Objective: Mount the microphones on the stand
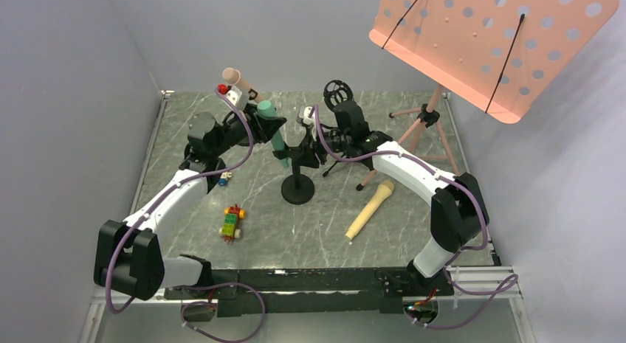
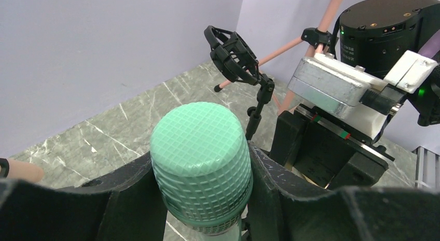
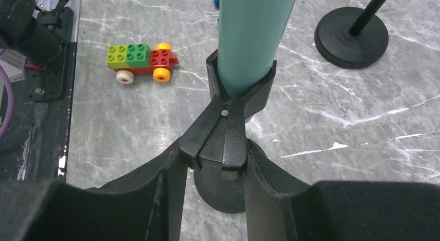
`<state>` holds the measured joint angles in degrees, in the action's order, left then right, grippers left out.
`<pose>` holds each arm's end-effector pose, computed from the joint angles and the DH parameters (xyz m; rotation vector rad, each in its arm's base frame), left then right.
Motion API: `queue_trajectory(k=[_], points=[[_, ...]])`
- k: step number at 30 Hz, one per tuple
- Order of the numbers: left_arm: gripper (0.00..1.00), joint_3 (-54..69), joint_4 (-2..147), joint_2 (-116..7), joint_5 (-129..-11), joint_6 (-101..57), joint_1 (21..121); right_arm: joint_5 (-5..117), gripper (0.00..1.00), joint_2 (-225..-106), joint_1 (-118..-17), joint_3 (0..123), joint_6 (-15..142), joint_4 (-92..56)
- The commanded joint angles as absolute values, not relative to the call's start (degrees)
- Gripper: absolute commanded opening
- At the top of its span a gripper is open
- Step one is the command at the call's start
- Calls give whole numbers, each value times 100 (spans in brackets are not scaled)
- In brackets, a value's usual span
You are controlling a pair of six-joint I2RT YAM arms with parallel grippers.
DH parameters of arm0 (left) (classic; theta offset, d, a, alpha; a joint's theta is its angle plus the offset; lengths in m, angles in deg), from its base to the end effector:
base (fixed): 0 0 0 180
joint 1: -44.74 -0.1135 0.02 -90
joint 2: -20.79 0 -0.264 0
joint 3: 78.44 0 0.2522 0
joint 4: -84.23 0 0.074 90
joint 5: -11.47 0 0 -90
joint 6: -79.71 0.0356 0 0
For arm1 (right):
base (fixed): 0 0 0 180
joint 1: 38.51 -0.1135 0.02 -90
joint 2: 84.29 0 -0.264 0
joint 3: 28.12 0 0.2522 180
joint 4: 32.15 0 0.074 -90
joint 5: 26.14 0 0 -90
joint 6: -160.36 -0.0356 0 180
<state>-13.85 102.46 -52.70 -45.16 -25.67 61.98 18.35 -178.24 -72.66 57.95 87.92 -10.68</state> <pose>0.2774 -0.1066 0.3444 0.5203 1.4011 -0.8715 0.2955 0.2311 0.2938 -1.3151 1.5874 0.9999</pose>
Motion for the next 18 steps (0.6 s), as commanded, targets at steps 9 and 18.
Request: queue_trajectory(k=[9, 18], points=[[0, -1622, 10416, -5365, -4220, -2594, 6214, 1728, 22, -17728, -7252, 5942, 8794, -1219], [0, -1937, 10888, -5374, -4105, -2759, 6213, 1655, 23, -17795, -7252, 5938, 8683, -1275]])
